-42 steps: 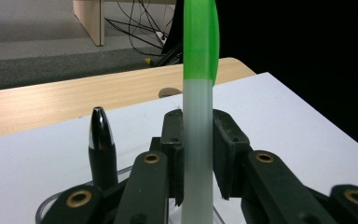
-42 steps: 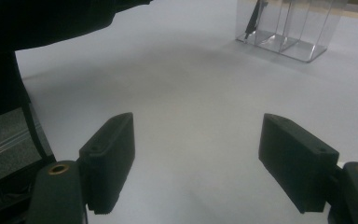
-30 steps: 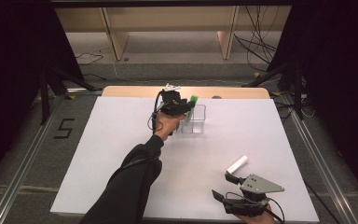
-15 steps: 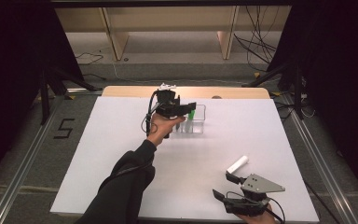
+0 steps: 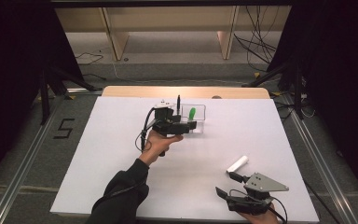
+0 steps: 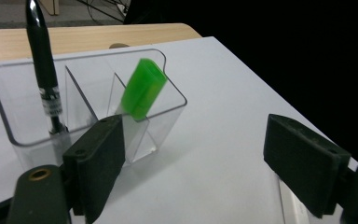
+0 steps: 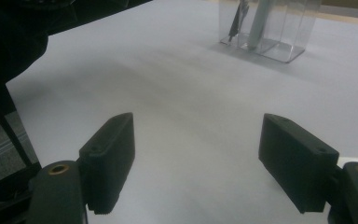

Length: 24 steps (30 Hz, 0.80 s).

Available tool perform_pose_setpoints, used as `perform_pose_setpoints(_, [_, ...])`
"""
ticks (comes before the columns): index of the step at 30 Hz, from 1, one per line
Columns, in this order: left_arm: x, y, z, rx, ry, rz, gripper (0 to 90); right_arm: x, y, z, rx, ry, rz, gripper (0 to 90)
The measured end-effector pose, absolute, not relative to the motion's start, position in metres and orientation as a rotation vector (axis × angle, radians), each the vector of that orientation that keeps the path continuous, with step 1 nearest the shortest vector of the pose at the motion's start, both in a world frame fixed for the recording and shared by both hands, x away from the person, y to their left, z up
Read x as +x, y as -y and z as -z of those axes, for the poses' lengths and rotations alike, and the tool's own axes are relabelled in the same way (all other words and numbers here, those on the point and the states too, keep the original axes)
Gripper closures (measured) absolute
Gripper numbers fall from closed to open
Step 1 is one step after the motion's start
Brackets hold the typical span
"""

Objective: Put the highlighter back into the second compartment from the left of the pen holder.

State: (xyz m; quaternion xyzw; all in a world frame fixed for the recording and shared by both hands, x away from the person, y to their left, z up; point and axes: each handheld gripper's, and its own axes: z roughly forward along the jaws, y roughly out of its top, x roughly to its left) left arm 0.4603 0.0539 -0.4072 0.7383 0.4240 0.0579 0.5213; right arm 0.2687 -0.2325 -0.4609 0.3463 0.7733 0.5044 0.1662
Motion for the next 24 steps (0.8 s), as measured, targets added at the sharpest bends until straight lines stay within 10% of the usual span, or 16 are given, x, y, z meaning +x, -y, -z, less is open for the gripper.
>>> perform_pose_setpoints(24, [0.430, -0.029, 0.420, 1.878, -0.928, -0.104, 17.1, 0.274, 0.269, 0.458, 1.095, -2.065, -1.413, 27.9])
